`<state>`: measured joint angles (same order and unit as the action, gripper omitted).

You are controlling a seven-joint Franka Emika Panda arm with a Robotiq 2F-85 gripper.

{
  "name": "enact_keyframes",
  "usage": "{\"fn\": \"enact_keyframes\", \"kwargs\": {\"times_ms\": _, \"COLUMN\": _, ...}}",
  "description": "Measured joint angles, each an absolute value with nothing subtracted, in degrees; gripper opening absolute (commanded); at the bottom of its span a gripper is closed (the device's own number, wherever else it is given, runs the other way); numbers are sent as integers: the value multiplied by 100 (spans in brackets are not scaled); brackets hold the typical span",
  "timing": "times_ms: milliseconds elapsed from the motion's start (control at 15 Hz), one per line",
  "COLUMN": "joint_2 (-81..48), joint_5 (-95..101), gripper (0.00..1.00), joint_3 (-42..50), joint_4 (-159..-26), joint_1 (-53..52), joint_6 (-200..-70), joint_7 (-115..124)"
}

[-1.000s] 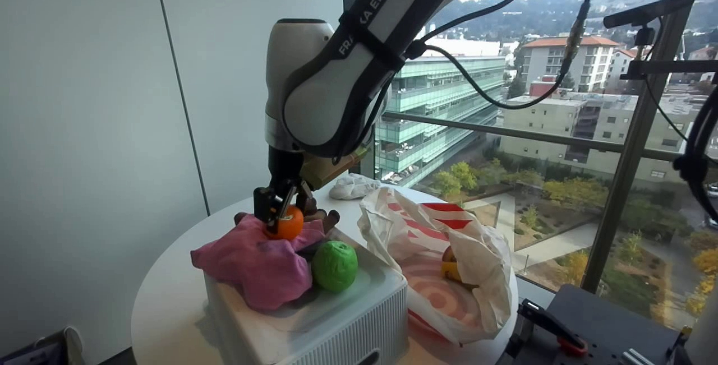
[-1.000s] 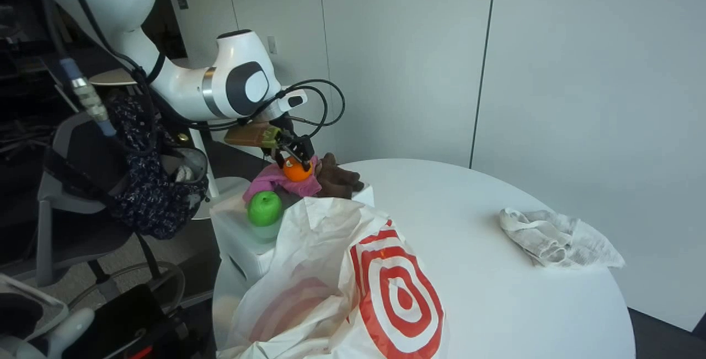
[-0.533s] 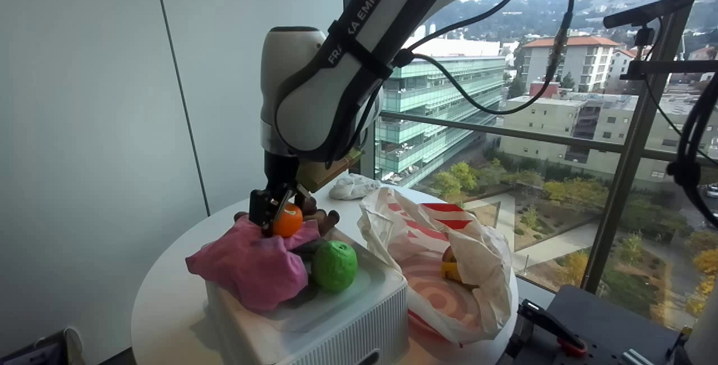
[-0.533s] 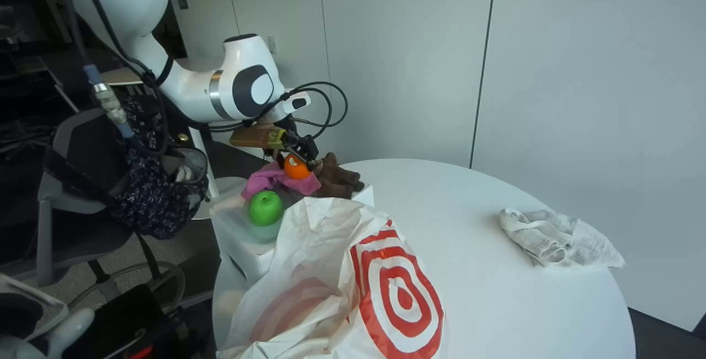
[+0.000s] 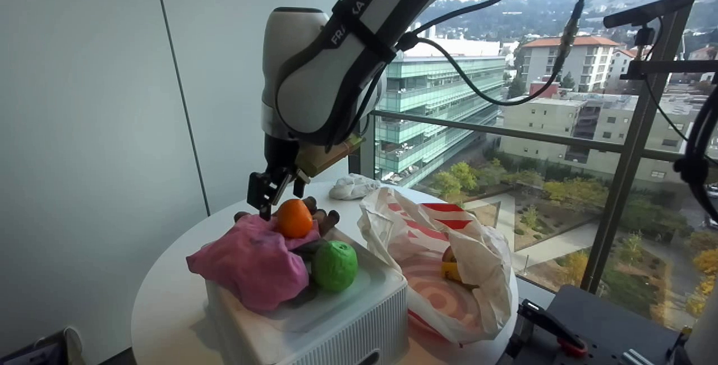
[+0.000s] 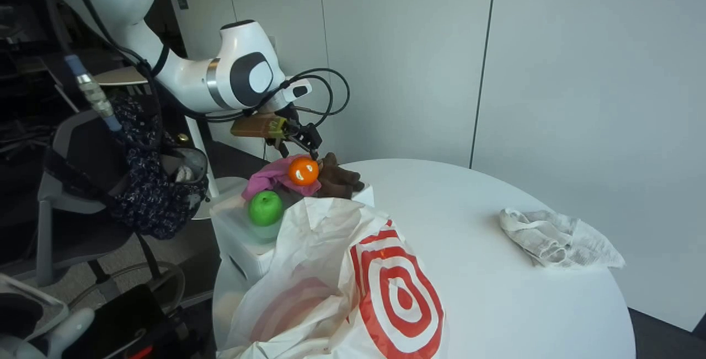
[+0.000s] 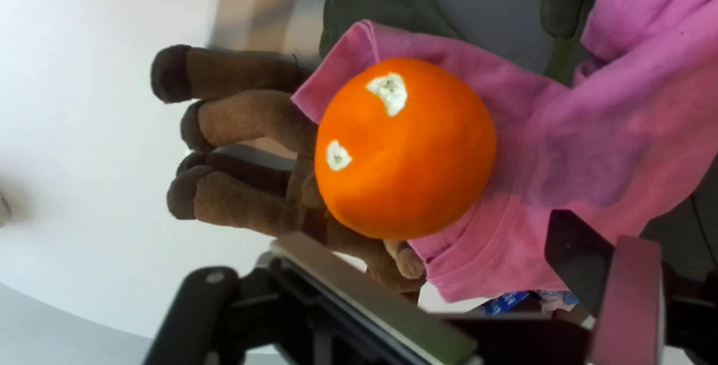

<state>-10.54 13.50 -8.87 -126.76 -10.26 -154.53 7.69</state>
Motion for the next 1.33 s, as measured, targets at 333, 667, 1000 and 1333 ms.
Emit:
{"fn": "enact_keyframes", "kwargs": {"times_ms": 333, "joint_2": -472, "joint_5": 1231, "gripper": 100, "joint_3": -734, "joint_4": -12933, "joint_1": -949, "joint_6": -15451, "joint_7": 771}}
{"fn": "enact_keyframes", "kwargs": {"times_ms": 667, "joint_2": -192, "joint_5": 1181, "gripper": 100, "joint_3": -631, "joint_4": -13227, "joint_1": -806, "joint_6": -15346, "joint_7": 839}}
{"fn": "enact_keyframes", "kwargs": {"times_ms": 1000, "joint_2": -30, "joint_5": 1154, "gripper": 100, "joint_3": -451, "joint_4": -13613, "joint_1": -615, "joint_6": -15171, "joint_7": 1467}}
{"fn": "enact_keyframes", "kwargs": {"times_ms": 1333, "joint_2": 431, "joint_5": 1122, "gripper": 100, "joint_3": -267, "joint_4": -14295, "joint_1": -291, "joint_6": -14603, "joint_7": 2201}}
